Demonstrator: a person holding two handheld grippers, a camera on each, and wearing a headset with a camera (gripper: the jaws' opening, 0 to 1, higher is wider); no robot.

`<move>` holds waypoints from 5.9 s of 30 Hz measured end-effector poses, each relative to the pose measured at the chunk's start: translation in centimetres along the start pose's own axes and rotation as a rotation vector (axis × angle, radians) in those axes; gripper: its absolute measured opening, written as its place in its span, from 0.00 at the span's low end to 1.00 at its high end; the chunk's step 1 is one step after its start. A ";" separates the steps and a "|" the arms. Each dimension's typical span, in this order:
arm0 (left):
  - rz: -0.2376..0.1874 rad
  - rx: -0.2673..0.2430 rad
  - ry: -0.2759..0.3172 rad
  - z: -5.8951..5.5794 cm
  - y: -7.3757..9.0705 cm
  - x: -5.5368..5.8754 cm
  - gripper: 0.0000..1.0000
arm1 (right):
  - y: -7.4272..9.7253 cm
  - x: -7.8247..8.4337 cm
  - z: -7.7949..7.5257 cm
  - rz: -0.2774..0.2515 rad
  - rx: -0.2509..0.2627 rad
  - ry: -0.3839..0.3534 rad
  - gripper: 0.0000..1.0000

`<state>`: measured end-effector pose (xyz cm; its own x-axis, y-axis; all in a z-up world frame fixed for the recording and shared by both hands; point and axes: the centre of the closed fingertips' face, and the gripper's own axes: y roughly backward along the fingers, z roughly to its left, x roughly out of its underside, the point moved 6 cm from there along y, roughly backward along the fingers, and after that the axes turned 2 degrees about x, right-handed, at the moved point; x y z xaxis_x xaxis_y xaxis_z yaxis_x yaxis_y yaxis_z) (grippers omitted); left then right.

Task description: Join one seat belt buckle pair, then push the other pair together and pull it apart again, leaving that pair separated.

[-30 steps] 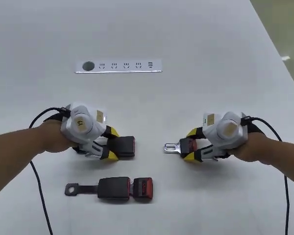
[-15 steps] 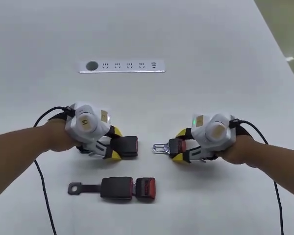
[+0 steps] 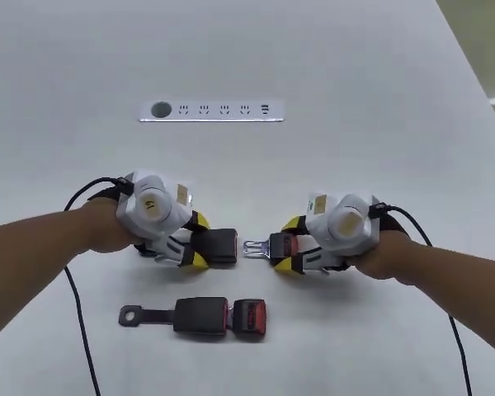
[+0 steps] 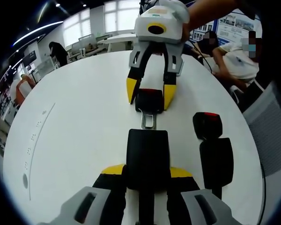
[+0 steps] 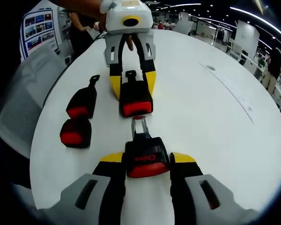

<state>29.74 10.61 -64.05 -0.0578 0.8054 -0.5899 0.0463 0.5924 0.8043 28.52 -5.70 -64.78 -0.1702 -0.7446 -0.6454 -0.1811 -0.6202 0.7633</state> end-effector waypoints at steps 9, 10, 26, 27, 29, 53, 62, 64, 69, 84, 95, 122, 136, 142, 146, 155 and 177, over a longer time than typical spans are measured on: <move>0.006 0.003 -0.007 -0.1 0.0 -0.1 0.33 | -0.8 -1.1 0.4 -0.016 -0.017 0.006 0.35; 0.007 0.004 -0.009 -0.1 0.0 -0.1 0.33 | -0.9 -1.2 0.4 -0.018 -0.018 0.006 0.35; 0.017 0.009 -0.008 0.1 -0.1 0.1 0.33 | -1.5 -1.8 -0.1 -0.031 -0.018 -0.007 0.34; 0.017 0.009 -0.008 0.1 -0.1 0.1 0.33 | -1.5 -1.9 -0.1 -0.031 -0.017 -0.008 0.34; 0.018 0.010 -0.009 0.2 -0.1 0.2 0.33 | -1.4 -1.8 -0.1 -0.032 -0.018 -0.007 0.34; 0.027 0.020 -0.001 0.2 -0.1 0.2 0.32 | -2.9 -3.3 0.3 -0.020 -0.023 0.006 0.33; 0.022 0.019 0.008 0.2 0.0 0.2 0.32 | -3.2 -3.5 0.3 -0.013 -0.028 0.013 0.33; 0.021 0.016 0.014 0.3 0.0 0.3 0.32 | -3.2 -3.6 0.3 -0.010 -0.030 0.015 0.33; 0.026 0.016 0.011 0.2 0.0 0.2 0.32 | -3.1 -3.7 0.4 -0.005 -0.031 0.019 0.33; 0.036 0.016 0.008 0.1 -0.1 0.1 0.33 | -2.9 -3.7 0.4 0.000 -0.036 0.029 0.34; 0.053 0.012 0.009 0.0 -0.1 0.0 0.33 | -2.8 -3.7 0.4 0.018 -0.045 0.048 0.34; 0.062 0.010 0.011 -0.1 -0.1 -0.2 0.33 | -1.8 -1.8 -0.1 0.021 -0.030 0.034 0.34; 0.072 0.019 0.000 0.2 -0.2 0.0 0.33 | 0.3 0.4 -1.0 0.023 -0.018 0.015 0.34; 0.072 0.018 0.002 0.2 -0.2 0.0 0.33 | 1.5 1.8 -1.4 0.027 -0.011 0.004 0.34; 0.071 0.019 0.004 0.2 -0.2 0.0 0.33 | 2.1 2.4 -1.4 0.030 -0.009 0.002 0.35; 0.075 0.017 0.006 0.1 -0.1 -0.2 0.34 | 3.0 3.4 -1.6 0.030 -0.008 0.003 0.35; 0.080 0.015 0.012 -0.3 0.1 -0.6 0.34 | 5.1 6.5 -2.0 0.032 -0.004 0.008 0.35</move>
<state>29.50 10.13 -63.62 -0.0654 0.8500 -0.5228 0.0657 0.5264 0.8477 28.41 -14.18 -64.99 -0.1685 -0.7662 -0.6201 -0.1718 -0.5966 0.7839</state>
